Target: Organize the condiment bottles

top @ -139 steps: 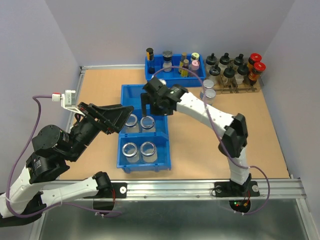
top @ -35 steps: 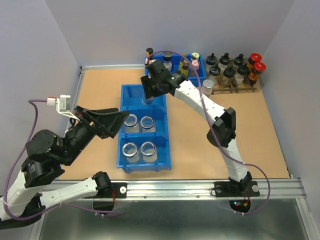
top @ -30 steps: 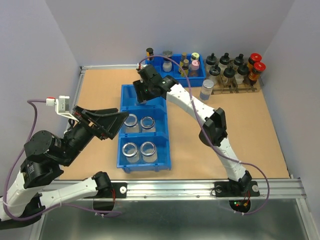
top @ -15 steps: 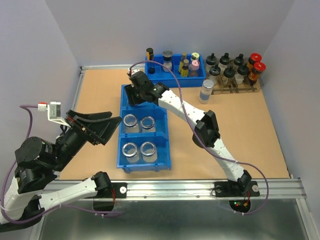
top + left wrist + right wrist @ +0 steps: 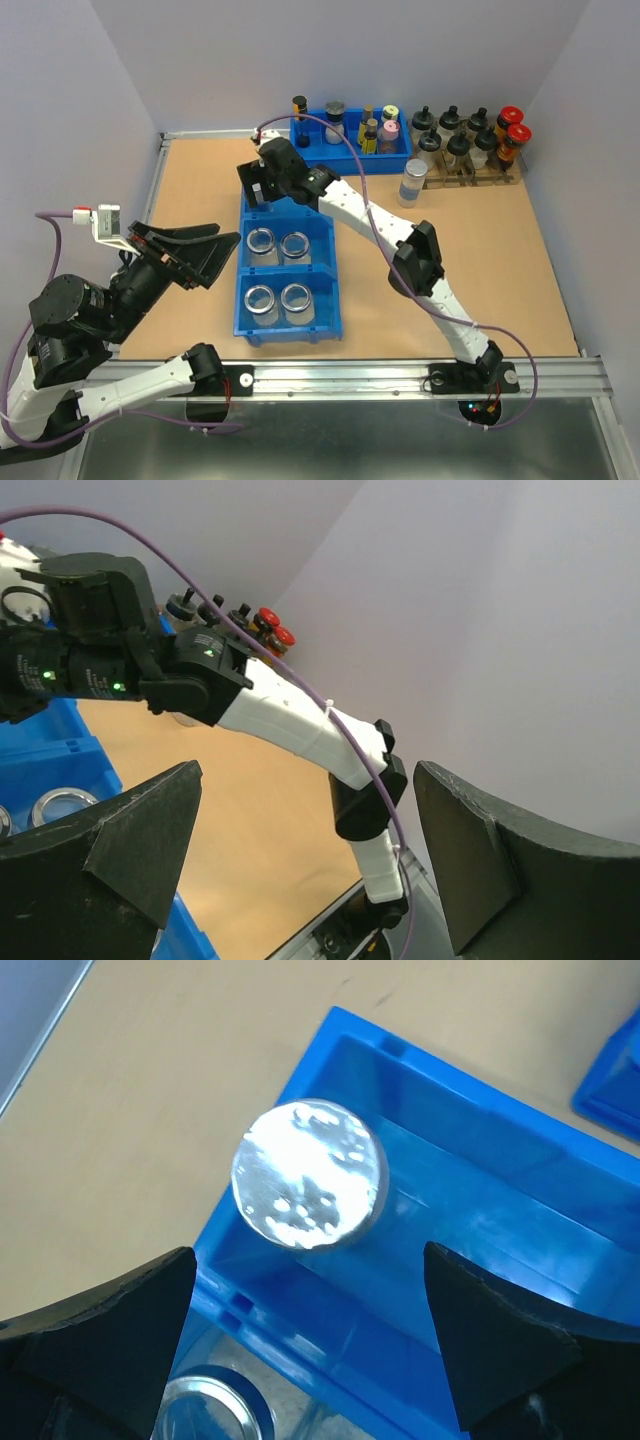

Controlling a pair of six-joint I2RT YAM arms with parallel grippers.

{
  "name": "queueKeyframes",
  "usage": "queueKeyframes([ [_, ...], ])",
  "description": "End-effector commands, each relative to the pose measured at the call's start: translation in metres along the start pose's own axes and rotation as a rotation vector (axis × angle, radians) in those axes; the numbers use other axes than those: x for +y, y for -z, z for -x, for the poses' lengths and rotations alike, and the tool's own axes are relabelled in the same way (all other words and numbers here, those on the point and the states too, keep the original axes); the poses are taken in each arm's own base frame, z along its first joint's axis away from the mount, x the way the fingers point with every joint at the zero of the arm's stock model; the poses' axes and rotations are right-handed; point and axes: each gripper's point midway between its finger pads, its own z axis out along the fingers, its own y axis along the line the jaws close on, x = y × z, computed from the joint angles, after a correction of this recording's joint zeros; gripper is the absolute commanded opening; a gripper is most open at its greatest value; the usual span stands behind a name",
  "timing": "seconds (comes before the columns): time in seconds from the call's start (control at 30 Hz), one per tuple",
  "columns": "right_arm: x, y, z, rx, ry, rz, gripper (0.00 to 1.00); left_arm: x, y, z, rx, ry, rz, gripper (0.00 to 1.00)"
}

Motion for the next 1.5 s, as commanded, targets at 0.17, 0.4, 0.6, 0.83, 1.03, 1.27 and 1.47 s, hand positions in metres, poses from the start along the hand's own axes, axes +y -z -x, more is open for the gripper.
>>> queueKeyframes([
  [0.17, -0.107, 0.119, 0.054, -0.149, -0.107, -0.353, 1.00, -0.008, -0.007, 0.023, -0.089, 0.011, -0.001, 0.99],
  [0.4, -0.247, 0.195, 0.003, 0.041, -0.205, -0.628, 1.00, -0.013, -0.029, 0.015, -0.085, -0.010, 0.006, 0.99],
  [0.6, -0.301, 0.201, -0.023, 0.119, -0.259, -0.668, 1.00, -0.020, -0.051, 0.001, -0.042, -0.029, 0.000, 0.99],
  [0.83, -0.340, 0.189, -0.031, 0.161, -0.267, -0.692, 1.00, -0.023, -0.051, 0.000, -0.046, 0.016, -0.018, 0.98],
  [1.03, -0.366, 0.188, -0.047, 0.201, -0.284, -0.739, 1.00, -0.019, -0.041, 0.006, -0.070, 0.050, -0.010, 0.98],
  [1.27, -0.375, 0.174, -0.051, 0.220, -0.279, -0.723, 1.00, -0.018, -0.042, 0.007, -0.073, 0.042, -0.002, 0.98],
  [1.47, -0.368, 0.164, -0.045, 0.210, -0.287, -0.649, 0.54, -0.020, -0.043, 0.008, -0.068, 0.038, -0.003, 0.98],
])
